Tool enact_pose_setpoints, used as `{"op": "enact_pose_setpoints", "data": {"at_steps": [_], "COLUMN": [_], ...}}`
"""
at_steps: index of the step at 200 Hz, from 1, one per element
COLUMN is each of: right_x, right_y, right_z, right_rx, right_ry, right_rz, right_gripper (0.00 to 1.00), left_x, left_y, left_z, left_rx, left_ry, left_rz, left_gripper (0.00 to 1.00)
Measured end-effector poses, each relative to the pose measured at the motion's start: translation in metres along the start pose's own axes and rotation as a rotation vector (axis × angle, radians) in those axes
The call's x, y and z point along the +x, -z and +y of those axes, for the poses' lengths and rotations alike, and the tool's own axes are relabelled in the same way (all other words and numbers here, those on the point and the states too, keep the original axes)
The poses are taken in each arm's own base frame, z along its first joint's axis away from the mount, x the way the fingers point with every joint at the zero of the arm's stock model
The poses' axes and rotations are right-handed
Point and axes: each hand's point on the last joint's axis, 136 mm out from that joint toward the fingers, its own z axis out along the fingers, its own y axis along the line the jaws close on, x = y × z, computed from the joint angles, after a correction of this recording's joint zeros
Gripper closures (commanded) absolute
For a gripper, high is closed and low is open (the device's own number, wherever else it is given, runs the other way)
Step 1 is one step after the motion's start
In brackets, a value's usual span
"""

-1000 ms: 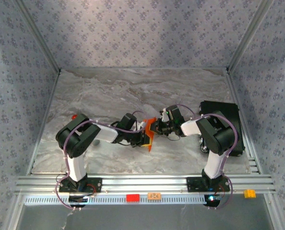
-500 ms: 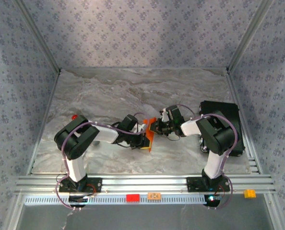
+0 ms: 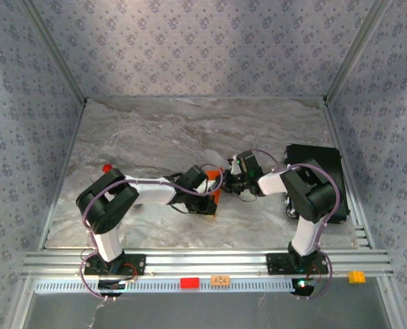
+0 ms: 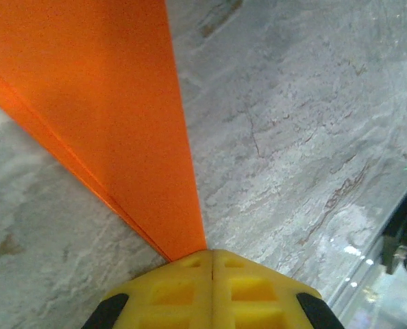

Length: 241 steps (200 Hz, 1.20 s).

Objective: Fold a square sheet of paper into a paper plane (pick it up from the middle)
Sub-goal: Fold the wing for the fifth time at the center of the table.

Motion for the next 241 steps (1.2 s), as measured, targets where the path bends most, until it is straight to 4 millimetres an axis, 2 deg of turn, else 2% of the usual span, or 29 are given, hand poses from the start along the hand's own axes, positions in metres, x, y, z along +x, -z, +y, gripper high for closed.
{"op": "enact_pose_setpoints", "data": {"at_steps": [22,40,68,103,129,144,166,199,241], "right_x": [0.000,0.000,-0.001,0.000,0.004,0.009,0.019,0.024,0.023], "right_y": [0.000,0.000,0.001,0.003,0.006,0.005,0.001,-0.002,-0.002], "right_z": [0.000,0.000,0.000,0.000,-0.001,0.000,0.005,0.008,0.008], "right_rx": [0.002,0.004,0.009,0.025,0.043,0.053,0.062,0.068,0.066], "right_ry": [-0.004,-0.011,-0.023,-0.062,-0.110,-0.133,-0.159,-0.193,-0.216], "right_rz": [-0.002,-0.007,-0.033,-0.087,-0.124,-0.138,-0.140,-0.151,-0.156], "right_gripper": [0.90,0.90,0.90,0.90,0.90,0.90,0.90,0.90,0.90], "left_x": [0.004,0.017,0.034,0.013,-0.009,-0.016,-0.021,-0.029,-0.040], "left_y": [0.001,0.006,0.027,0.069,0.085,0.085,0.076,0.060,0.051], "left_z": [-0.001,-0.001,-0.002,-0.019,-0.007,0.002,0.005,0.003,-0.003], "left_rx": [-0.042,-0.061,-0.067,0.003,0.032,0.040,0.063,0.085,0.121], "left_ry": [-0.037,-0.056,-0.073,-0.083,-0.001,0.049,0.086,0.112,0.117], "left_rz": [-0.009,0.008,-0.009,-0.167,-0.253,-0.266,-0.252,-0.211,-0.202], "left_gripper": [0.99,0.99,0.97,0.96,0.96,0.96,0.95,0.95,0.95]}}
